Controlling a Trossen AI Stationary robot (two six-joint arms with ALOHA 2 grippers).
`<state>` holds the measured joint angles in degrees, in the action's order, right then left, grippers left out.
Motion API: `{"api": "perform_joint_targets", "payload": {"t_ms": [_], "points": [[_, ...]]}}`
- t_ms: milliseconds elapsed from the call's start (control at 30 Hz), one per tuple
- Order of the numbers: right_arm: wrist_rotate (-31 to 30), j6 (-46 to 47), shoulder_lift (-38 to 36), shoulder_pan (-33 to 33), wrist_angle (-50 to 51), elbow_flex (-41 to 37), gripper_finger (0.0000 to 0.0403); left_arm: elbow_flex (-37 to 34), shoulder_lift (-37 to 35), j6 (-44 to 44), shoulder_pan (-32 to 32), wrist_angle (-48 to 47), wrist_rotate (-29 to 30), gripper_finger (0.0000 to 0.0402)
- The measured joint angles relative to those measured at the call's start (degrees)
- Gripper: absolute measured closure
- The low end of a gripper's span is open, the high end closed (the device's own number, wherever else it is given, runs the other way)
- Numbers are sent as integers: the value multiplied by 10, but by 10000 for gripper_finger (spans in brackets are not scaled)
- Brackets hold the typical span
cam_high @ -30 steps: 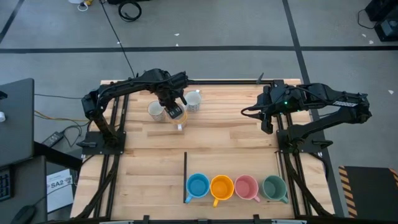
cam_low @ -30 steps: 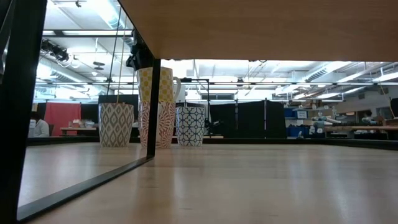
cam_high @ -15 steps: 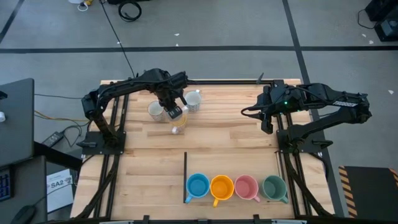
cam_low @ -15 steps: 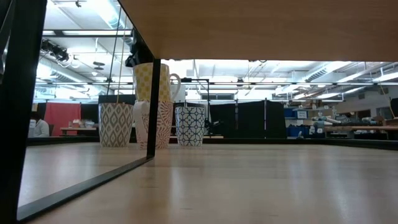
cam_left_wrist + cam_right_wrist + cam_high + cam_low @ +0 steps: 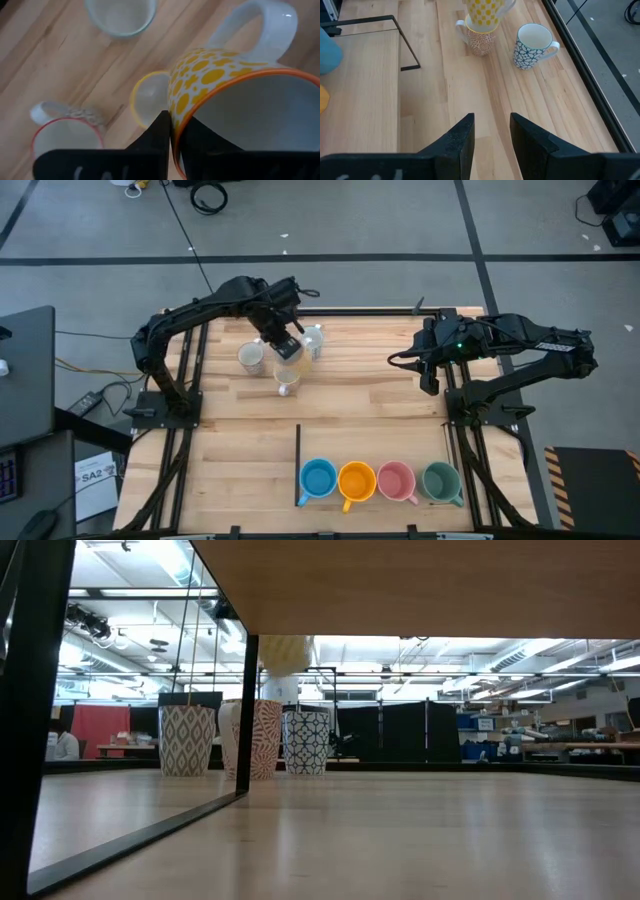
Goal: Place coffee mugs
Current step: Put the yellow patterned mug on the shelf
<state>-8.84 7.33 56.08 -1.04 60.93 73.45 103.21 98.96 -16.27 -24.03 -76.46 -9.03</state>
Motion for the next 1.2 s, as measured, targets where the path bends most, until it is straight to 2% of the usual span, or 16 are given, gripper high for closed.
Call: {"api": "perform_joint_targets", "payload": {"t_ms": [267,433,800,1200], "points": [[-20,-20,0,0,-6,0,272,85,0,-59,42,3,-7,371],[-21,-66,1,1,-70,0,273,110,0,-89,86,21,-8,371],[-21,-134,49,1,-246,0,273,112,1,-92,173,58,-8,371],[-20,-137,110,1,-254,0,272,112,1,-222,254,45,-8,372]]}}
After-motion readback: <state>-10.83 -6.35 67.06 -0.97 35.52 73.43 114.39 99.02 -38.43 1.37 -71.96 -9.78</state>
